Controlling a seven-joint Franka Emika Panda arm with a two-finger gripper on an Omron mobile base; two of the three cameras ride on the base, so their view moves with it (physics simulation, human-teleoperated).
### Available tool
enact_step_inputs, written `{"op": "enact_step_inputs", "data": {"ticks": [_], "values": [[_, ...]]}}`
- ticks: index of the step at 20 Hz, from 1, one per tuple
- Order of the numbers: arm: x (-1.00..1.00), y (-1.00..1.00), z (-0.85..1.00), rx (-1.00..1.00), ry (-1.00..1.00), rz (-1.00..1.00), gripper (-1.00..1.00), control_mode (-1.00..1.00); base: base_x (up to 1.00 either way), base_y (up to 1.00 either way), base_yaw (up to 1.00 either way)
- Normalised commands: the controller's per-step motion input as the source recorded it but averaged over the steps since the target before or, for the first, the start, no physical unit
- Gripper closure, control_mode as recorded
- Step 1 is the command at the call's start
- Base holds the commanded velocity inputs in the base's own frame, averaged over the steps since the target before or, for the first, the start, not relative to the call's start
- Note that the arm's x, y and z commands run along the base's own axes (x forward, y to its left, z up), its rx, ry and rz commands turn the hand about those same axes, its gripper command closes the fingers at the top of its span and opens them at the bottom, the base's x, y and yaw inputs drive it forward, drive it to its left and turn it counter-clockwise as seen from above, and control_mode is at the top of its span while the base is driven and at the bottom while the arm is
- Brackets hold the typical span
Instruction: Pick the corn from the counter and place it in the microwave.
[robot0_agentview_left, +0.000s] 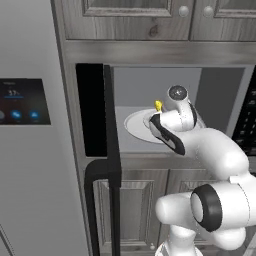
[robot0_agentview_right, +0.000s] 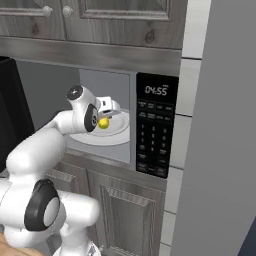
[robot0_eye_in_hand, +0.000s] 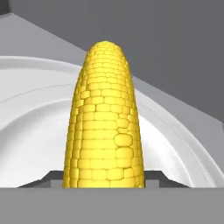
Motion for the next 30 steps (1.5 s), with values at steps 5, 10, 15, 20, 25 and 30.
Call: {"op": "enact_step_inputs", "data": {"ticks": [5,10,15,20,25,30], "values": [[0.37,-0.15,-0.15,0.00,0.10,0.09,1.00,-1.00,0.00,0.00,0.00],[0.14,-0.07,-0.32,0.00,0.13,0.06,1.00,-1.00,0.00,0.00,0.00],[-0.08,0.00,-0.31,0.01,0.04,0.05,1.00,-1.00,0.00,0.00,0.00],[-0.31,0.00,-0.27,0.02,0.01,0.01,-1.00,-1.00,0.00,0.00,0.00],[-0.30,0.00,-0.05,0.00,0.00,0.00,-1.00,-1.00,0.00,0.00,0.00],[0.00,0.00,0.00,0.01,-0.03,0.00,-1.00,-1.00,0.00,0.00,0.00]]}}
